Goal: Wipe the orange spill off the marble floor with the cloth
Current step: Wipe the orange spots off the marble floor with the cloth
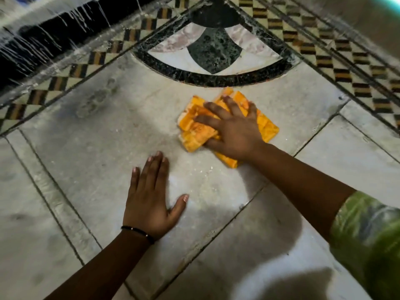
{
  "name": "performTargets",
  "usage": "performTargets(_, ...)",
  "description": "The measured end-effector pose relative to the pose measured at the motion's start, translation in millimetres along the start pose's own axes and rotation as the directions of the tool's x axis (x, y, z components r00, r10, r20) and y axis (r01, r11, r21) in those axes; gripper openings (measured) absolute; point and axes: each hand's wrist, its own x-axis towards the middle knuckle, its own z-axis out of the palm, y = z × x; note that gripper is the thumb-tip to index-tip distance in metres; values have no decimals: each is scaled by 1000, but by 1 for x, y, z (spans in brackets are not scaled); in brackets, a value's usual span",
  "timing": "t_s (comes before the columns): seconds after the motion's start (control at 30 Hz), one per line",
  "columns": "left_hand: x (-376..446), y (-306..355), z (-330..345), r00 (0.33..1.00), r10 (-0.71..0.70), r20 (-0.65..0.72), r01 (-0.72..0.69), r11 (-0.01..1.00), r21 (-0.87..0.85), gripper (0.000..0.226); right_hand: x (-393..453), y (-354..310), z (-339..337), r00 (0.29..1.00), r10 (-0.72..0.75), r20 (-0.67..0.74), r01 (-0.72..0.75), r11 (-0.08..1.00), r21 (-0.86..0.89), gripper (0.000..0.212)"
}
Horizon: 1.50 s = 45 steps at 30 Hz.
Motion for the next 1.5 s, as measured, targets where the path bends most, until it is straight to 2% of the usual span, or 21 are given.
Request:
performTargets(0.1,0,-2,1,1000,8,7,-8,1000,1,84,56,-4,-7,958,271,95,-283,945,162,59)
performTargets(0.13,1,-2,1,1000,9,8,-9,1000,2,84,74,-20,-12,947,292,133,-313,932,183,59)
performTargets(0.17,2,-3,1,1000,10,12,-10,1000,4,84,83,-37,-15,955,256,152,-282,942,180,60)
performTargets(0.23,1,-3,-1,1000,3,27,-3,1000,-6,85,72,-61,-13,984,69,166,-92,987,135,62)
performTargets(0.3,1,-4,-2,999,4,35,-3,1000,-14,85,33,-49,-4,988,-93,119,87,995,55,64)
performTargets(0.37,1,-6,-2,999,12,35,-11,1000,-24,86,6,-13,-3,993,-107,43,106,994,18,70)
performTargets(0.5,4,-7,-1,1000,24,0,-24,999,-27,86,46,12,-8,966,225,126,-239,965,112,73)
performTargets(0.57,4,-8,0,1000,30,-8,-30,999,-16,85,64,-10,-9,951,271,151,-291,948,130,73)
performTargets(0.6,4,-6,1,999,37,-16,-37,999,-5,85,62,-18,-10,957,243,156,-262,959,113,73)
performTargets(0.7,3,-8,2,999,40,-32,-39,999,26,84,20,-29,-4,987,6,159,-10,1000,27,72)
performTargets(0.83,4,-12,3,998,60,-33,-58,997,47,84,-53,1,-5,951,-269,151,274,962,-12,71)
performTargets(0.93,2,-12,4,997,65,-34,-64,997,39,85,-84,34,-13,924,-329,195,343,938,-43,64)
performTargets(1.07,3,-12,3,997,60,-47,-58,997,43,86,-103,68,-28,892,-310,328,354,932,-81,75)
performTargets(1.17,3,-10,1,998,51,24,-51,998,34,90,-123,83,-38,852,-258,455,342,933,-111,65)
performTargets(1.23,7,-7,-12,989,21,147,-30,998,61,95,-134,87,-56,779,-200,594,339,932,-130,59)
performTargets(1.3,20,4,-41,931,-70,359,19,989,144,99,-145,91,-83,761,-202,617,248,969,11,55)
performTargets(1.33,28,11,-53,883,-123,453,24,975,219,99,-151,91,-91,799,-179,573,113,982,149,53)
performTargets(1.37,36,28,-70,836,-170,521,20,959,281,98,-159,92,-107,858,-111,501,-66,945,322,50)
performTargets(1.4,41,48,-82,812,-192,552,29,957,290,95,-166,89,-120,893,-14,450,-229,847,481,48)
performTargets(1.43,43,74,-95,811,-183,555,51,968,244,91,-174,85,-137,906,84,414,-353,690,632,46)
performTargets(1.5,40,134,-120,846,-118,519,156,987,-29,76,-191,75,-177,894,215,394,-445,304,843,36)
